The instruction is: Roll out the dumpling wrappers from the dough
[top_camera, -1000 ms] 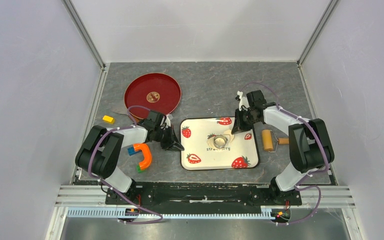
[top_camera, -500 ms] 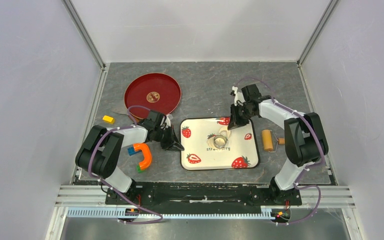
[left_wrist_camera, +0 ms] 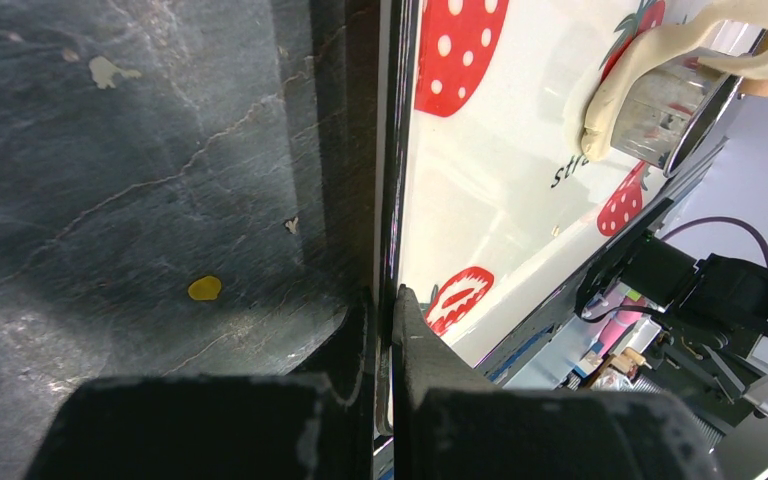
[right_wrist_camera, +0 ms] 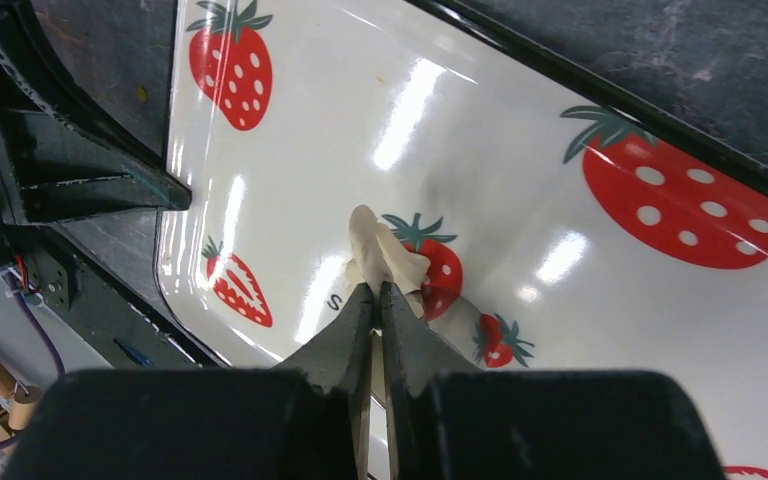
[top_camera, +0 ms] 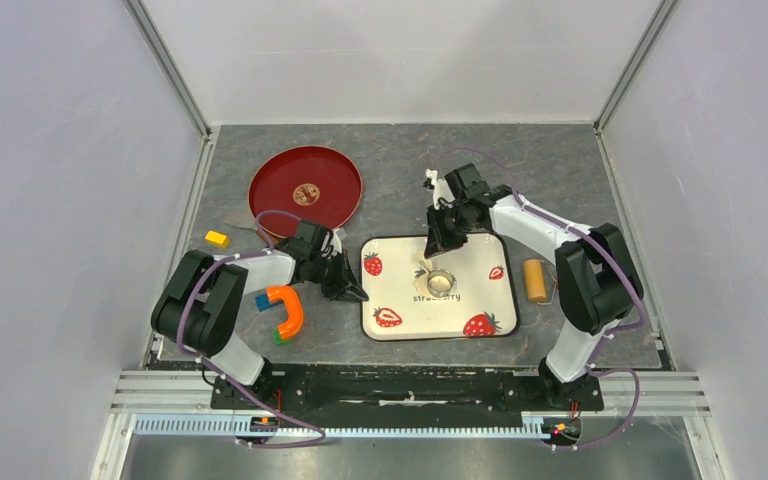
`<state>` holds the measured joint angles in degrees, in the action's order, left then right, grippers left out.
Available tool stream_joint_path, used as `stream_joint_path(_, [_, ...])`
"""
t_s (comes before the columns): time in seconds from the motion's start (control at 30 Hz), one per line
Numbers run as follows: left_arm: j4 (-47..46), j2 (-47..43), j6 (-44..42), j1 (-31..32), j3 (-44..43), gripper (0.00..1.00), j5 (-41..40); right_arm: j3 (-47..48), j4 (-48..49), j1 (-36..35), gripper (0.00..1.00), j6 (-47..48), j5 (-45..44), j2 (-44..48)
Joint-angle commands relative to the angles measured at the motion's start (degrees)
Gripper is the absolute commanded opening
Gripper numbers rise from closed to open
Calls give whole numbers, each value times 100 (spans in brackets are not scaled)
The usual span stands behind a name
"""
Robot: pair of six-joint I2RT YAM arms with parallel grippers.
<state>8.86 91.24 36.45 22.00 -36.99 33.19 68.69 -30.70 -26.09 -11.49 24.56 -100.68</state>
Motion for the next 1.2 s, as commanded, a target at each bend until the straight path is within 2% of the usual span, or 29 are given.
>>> stream_joint_path(0.0, [432, 285, -386, 0, 106, 2, -943, 275, -4, -247, 6, -171, -62, 29])
stream_joint_path(0.5, [423, 299, -392, -2, 121, 2, -955, 253, -155, -1039, 6, -423, -219, 585])
stream_joint_path(1.17, [406, 368, -389, 1, 136, 2, -981, -452, -372, -1263, 6, -642, -350, 1975])
